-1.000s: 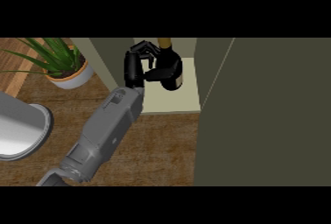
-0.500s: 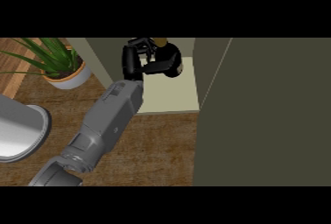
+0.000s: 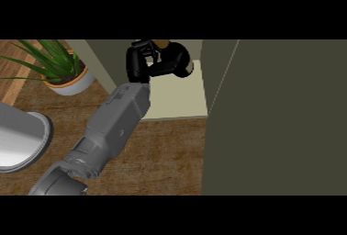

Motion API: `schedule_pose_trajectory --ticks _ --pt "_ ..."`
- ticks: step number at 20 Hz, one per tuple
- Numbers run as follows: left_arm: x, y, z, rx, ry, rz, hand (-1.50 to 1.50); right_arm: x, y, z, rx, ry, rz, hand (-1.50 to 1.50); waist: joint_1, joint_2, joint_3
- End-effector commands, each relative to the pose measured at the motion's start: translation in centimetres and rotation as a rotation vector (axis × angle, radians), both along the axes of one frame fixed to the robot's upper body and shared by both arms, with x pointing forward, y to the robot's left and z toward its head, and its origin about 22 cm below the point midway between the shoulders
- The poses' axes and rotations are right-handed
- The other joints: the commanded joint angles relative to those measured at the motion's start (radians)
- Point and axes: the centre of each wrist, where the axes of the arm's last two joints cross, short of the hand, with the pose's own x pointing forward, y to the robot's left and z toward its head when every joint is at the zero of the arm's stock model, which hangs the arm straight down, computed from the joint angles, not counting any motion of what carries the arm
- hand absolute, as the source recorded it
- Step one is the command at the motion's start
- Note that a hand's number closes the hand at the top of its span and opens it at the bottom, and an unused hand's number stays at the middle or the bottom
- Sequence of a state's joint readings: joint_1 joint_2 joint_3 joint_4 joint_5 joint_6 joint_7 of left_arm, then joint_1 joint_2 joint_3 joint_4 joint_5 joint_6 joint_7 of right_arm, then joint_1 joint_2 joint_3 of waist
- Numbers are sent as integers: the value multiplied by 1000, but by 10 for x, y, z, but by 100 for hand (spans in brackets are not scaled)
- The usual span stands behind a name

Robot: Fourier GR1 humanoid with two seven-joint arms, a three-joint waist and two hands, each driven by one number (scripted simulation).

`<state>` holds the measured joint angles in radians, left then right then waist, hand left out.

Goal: Pick up the wine, place it into the cabinet and close the cabinet

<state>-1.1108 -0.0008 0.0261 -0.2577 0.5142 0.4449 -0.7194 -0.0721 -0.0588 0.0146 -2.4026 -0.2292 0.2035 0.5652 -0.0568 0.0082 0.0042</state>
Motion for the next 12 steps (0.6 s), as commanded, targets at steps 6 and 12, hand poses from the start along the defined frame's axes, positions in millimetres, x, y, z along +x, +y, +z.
schedule_pose_trajectory --ticks 6,12 --pt "-9 12 -27 -6 17 30 150 -18 4 7 13 -34 31 -150 5 7 -5" --pt "-1 18 -16 57 53 64 -150 -9 2 7 19 -23 27 -150 -9 15 -5"
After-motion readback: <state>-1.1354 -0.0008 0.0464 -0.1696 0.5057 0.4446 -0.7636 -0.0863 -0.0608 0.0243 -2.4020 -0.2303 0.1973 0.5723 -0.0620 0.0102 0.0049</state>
